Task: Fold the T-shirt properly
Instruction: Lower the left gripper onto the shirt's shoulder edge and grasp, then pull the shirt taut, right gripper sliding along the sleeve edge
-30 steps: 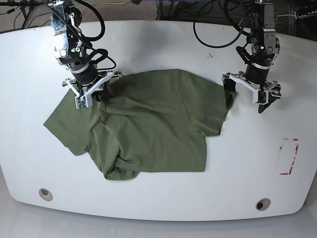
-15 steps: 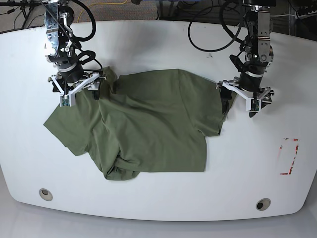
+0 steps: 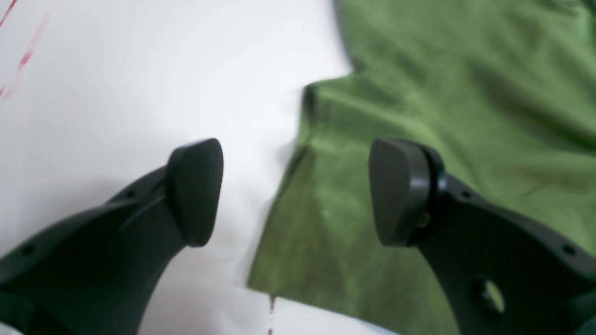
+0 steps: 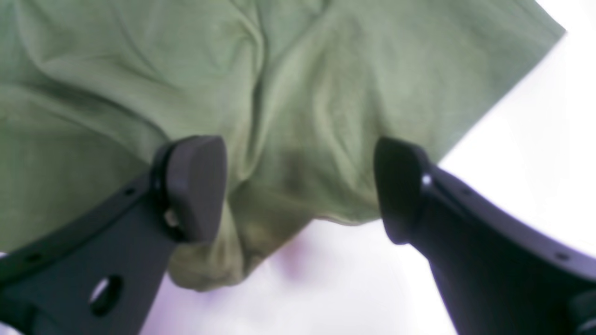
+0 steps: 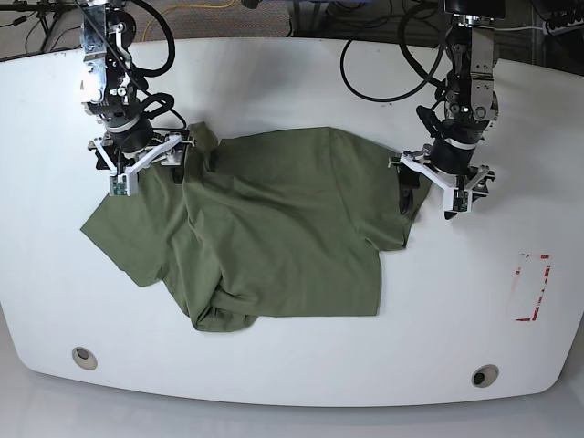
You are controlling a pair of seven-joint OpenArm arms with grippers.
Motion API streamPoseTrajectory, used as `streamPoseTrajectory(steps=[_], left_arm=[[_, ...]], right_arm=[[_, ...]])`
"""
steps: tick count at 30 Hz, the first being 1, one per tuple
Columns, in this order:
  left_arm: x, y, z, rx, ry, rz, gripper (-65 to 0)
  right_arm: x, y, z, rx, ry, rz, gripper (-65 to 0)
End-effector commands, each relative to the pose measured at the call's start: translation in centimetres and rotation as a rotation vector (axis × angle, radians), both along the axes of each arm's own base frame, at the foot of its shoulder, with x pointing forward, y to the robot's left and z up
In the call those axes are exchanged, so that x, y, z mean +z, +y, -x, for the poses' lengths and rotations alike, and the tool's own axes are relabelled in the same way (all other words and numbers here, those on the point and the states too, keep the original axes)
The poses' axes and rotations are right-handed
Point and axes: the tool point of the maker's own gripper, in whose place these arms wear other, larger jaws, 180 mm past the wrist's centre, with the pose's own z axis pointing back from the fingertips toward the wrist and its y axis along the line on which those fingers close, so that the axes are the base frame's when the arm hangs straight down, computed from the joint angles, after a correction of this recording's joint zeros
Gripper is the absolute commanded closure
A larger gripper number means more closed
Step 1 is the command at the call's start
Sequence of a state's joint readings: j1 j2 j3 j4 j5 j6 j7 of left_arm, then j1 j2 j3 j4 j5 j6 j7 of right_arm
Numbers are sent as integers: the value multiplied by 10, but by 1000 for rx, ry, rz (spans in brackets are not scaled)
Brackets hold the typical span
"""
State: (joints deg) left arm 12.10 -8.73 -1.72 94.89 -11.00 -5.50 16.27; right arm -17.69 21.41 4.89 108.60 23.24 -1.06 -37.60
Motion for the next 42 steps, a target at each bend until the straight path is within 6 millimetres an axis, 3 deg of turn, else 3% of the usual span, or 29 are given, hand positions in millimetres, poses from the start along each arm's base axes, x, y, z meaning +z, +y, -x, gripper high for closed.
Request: streamPoseTrajectory(steps=[1, 9, 11, 13, 17, 19, 23, 29, 37, 42], left_arm=[[25, 9, -9, 28, -74, 17, -429], [50, 1, -5, 1, -56, 117, -205], [59, -6, -2, -31, -45, 150, -182], [60, -25, 18, -135, 94, 206, -275], [63, -37, 29, -203, 150, 236, -386], [62, -39, 32, -209, 162, 247, -412], [56, -34, 28, -167, 152, 258, -431], [32, -15, 17, -56, 108, 243, -438], [-4, -1, 25, 0, 102, 124, -411], [-13, 2, 29, 8, 110, 109, -402]], right_arm=[[14, -1, -9, 11, -51, 7, -496], [13, -8, -8, -10, -46, 10, -543], [13, -13, -8, -24, -44, 12, -567], [12, -20, -5, -46, -37, 19, -641], [12, -26, -6, -65, -36, 23, -650], [11, -29, -6, -74, -34, 23, -650], [10, -31, -7, -76, -32, 25, -650], [4, -29, -7, -63, -18, 32, -650], [2, -25, -12, -54, -18, 24, -650], [2, -23, -15, -53, -22, 20, -650]])
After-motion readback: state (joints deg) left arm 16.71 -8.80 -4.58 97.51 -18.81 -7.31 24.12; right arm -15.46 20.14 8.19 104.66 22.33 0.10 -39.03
